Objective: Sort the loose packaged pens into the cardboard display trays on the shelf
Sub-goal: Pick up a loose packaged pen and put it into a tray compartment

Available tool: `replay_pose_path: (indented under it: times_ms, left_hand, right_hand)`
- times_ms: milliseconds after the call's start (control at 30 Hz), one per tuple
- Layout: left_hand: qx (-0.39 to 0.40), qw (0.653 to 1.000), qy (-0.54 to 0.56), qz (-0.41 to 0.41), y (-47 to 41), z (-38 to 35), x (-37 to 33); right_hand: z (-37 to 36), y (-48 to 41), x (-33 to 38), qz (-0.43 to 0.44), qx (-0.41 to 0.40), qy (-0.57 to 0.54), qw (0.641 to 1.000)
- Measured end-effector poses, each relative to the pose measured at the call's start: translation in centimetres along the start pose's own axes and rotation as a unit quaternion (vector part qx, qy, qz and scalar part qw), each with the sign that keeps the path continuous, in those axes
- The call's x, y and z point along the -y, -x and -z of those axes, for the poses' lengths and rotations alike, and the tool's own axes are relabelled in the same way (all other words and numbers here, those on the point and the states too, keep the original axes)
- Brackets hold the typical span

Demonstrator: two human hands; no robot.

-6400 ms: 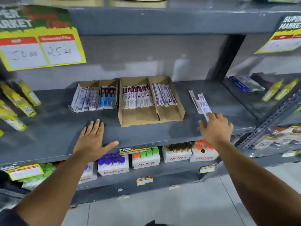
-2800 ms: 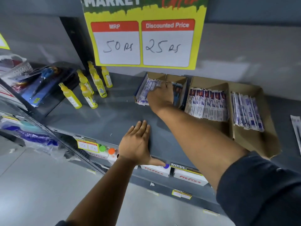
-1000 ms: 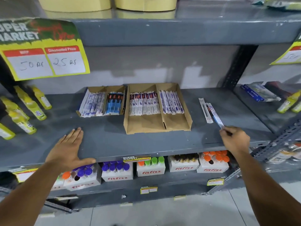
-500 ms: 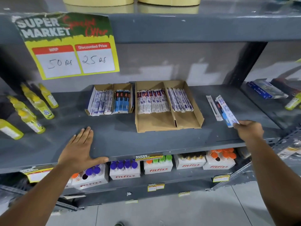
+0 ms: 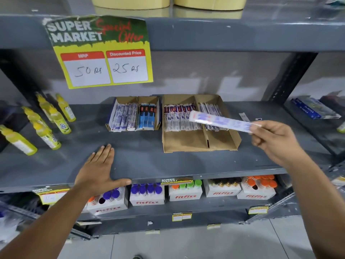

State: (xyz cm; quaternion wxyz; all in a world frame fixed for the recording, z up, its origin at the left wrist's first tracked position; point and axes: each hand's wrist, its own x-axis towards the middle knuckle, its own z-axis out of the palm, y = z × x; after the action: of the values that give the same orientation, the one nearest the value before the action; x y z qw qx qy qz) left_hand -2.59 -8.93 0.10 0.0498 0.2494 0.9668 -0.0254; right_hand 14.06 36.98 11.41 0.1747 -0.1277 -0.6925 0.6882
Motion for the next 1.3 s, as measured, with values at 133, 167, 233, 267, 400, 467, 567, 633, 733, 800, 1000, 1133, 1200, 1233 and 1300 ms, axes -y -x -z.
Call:
replay_pose_path:
  times_ms: [133,167,233,267,400,467,567,633,733,800,1000,1133,1200,1233,1300]
  left_hand:
    - [-0.001,1.0,0.009,0.001,0.2,0.0,-0.2]
    - [-0.001,1.0,0.011,0.002,0.2,0.0,-0.2]
    - [0.0,1.0,0.01,0.001,0.2,0.1,-0.2]
    - [0.001,1.0,0.009,0.001,0.2,0.0,-0.2]
    - [-0.002,1.0,0.011,0.002,0.2,0.0,-0.2]
    - [-0.004,1.0,0.012,0.002,0.3,0.0,-0.2]
    - [-0.005,1.0,0.019,0.0,0.3,0.2,-0.3]
    - [-0.009,1.0,0.026,-0.002,0.3,0.2,-0.4]
    - [-0.012,0.999,0.033,-0.002,0.3,0.2,-0.4]
    - [-0.018,0.999,0.037,0.0,0.3,0.3,-0.3]
    - [-0.009,0.999,0.05,0.005,0.2,0.4,-0.2]
    - [-0.006,0.998,0.062,0.0,0.2,0.4,0.0]
    - [-0.019,0.997,0.072,-0.006,0.2,0.2,0.1]
    - [-0.025,0.997,0.075,-0.01,0.2,0.2,0.1]
    - [-0.032,0.996,0.076,-0.017,0.2,0.1,0.2]
  right_hand:
    - [-3.4,0.6,1.3,0.012,0.117,-0.014,0.993]
    - [-4.2,0.6,1.3,0.012,0.121,-0.016,0.992]
    - [-5.3,0.5,1.2,0.01,0.122,-0.011,0.992]
    - [-5.8,0.4,1.3,0.012,0.127,-0.012,0.992]
    - [-8.3,-0.1,1.4,-0.004,0.119,-0.043,0.992]
    - [-10.4,-0.6,1.4,-0.006,0.093,-0.04,0.995]
    - [-14.5,-2.0,1.0,-0.05,0.045,-0.061,0.996]
    - [-17.4,-3.1,0.8,-0.081,0.03,-0.073,0.994]
    - [-21.7,-5.1,0.1,-0.061,0.054,0.009,0.997]
    - [-24.3,-6.4,-0.5,-0.014,0.075,0.128,0.989]
    - [-30.6,-8.7,-2.9,0.185,0.14,0.389,0.891]
    - [-33.0,-9.1,-5.2,0.299,0.135,0.462,0.824]
    - [-33.8,-9.4,-6.2,0.29,0.123,0.499,0.807]
    - [-34.0,-9.6,-6.4,0.273,0.117,0.527,0.796]
    - [-34.4,-9.9,-6.8,0.241,0.108,0.584,0.768]
